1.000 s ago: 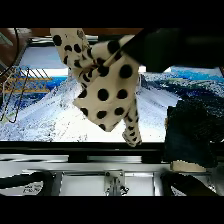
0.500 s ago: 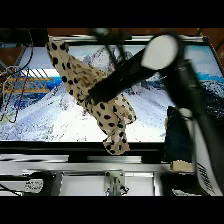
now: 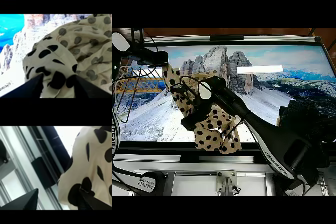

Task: Fold the shirts.

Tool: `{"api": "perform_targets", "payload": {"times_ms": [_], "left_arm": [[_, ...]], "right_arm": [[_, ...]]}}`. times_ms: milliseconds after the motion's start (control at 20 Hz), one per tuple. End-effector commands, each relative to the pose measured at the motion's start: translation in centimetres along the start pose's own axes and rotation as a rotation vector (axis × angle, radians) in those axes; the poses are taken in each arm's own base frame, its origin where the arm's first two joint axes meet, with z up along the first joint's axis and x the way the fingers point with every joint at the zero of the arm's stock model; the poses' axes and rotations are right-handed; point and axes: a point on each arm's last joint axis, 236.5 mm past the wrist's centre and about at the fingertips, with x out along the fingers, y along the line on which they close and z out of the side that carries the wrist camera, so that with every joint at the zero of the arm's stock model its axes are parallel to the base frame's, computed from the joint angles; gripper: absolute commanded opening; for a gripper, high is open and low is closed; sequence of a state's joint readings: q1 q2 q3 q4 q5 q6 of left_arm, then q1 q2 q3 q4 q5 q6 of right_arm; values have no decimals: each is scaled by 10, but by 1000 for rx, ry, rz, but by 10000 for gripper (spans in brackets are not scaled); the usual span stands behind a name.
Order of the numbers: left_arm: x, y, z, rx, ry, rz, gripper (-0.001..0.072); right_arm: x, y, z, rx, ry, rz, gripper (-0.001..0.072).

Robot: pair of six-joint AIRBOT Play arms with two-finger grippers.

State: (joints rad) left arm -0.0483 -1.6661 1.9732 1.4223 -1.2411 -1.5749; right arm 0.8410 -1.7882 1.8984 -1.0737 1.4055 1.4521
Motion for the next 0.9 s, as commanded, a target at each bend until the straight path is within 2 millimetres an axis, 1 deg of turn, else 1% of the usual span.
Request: {"api": "perform_targets", "payload": {"times_ms": [0,50,150,200,250,300,350,400,450,500,550,600,650,700,800,850], "left_arm": [[1,27,-18,-49,80,63,580],[-1,35,-27,-63,117,72,611],[-10,56,-43,-103,181,94,611],[-17,66,-49,-123,205,103,611],[-24,71,-55,-137,227,100,611],[-32,72,-61,-149,252,76,612],[-37,67,-67,-160,277,40,616],[-43,60,-75,-172,310,-3,648],[-48,52,-85,-175,355,-39,687],[-53,47,-98,-155,402,-57,687],[-57,43,-111,-140,438,-64,687],[-61,41,-125,-148,458,-67,687],[-63,37,-141,-161,470,-70,687],[-62,31,-160,-187,470,-84,687],[-55,8,-203,-292,456,-148,697],[-49,-7,-224,-354,448,-194,720]], "right_arm": [[-23,-29,19,76,-90,-31,582],[-48,-42,25,96,-133,-47,582],[-110,-75,32,147,-249,-101,582],[-142,-98,32,188,-310,-139,581],[-171,-123,26,243,-356,-191,582],[-199,-152,16,306,-396,-255,581],[-220,-176,6,364,-423,-305,581],[-237,-200,-6,430,-445,-339,581],[-248,-219,-17,492,-452,-365,581],[-257,-239,-31,548,-448,-398,582],[-261,-255,-44,585,-433,-426,581],[-263,-267,-55,614,-413,-443,581],[-263,-277,-65,638,-393,-451,581],[-261,-283,-70,649,-378,-451,581],[-252,-292,-73,640,-352,-452,581],[-246,-296,-74,646,-338,-446,581]]}}
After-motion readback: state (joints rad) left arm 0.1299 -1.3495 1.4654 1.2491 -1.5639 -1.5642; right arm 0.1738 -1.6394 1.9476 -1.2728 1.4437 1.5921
